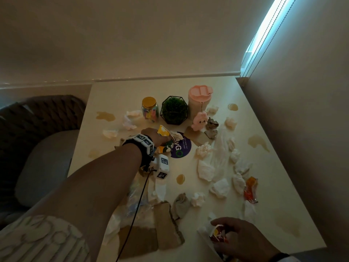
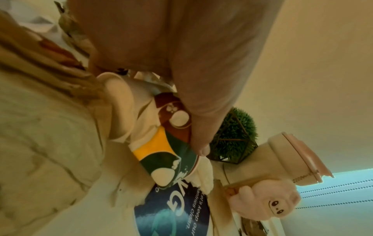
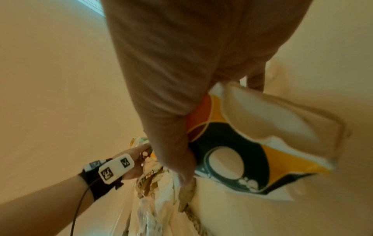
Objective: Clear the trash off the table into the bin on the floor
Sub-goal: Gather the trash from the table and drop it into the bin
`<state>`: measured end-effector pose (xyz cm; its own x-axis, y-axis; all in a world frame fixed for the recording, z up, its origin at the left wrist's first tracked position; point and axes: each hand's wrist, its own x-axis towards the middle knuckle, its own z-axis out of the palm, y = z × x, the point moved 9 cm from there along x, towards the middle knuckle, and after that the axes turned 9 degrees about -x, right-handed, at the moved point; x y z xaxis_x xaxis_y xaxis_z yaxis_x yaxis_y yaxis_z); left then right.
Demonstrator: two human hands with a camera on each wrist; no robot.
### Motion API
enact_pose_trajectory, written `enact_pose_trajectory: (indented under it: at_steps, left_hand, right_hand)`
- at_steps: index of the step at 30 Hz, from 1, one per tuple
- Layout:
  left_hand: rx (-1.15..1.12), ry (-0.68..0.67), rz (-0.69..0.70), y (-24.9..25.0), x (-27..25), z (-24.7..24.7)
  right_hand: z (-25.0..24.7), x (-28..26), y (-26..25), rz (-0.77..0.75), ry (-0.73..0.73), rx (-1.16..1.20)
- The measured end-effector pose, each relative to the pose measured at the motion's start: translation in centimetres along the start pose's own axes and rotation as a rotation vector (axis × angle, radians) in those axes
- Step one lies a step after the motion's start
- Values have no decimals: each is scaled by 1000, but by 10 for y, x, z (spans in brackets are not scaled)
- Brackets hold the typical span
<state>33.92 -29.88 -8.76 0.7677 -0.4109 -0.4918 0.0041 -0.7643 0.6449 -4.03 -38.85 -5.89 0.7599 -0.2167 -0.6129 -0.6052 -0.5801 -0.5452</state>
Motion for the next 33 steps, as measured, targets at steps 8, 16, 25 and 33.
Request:
enact_pose_trajectory:
  at_steps: [8,16,25,33]
  left_hand:
    - [-86,43,54,3,-6,-11]
    - [-228,201,123,17,-40,-54]
    - [-677,163,162,4,-148,-84]
    - [-309,-331,150,8,-228,48]
  right_hand:
    - [25,31,-4,-144,-13,-290]
    - [20,42,10,-59,88,-263]
    - [-45,29,3,53,261,7]
    - [-37,74,16,223,146,-274]
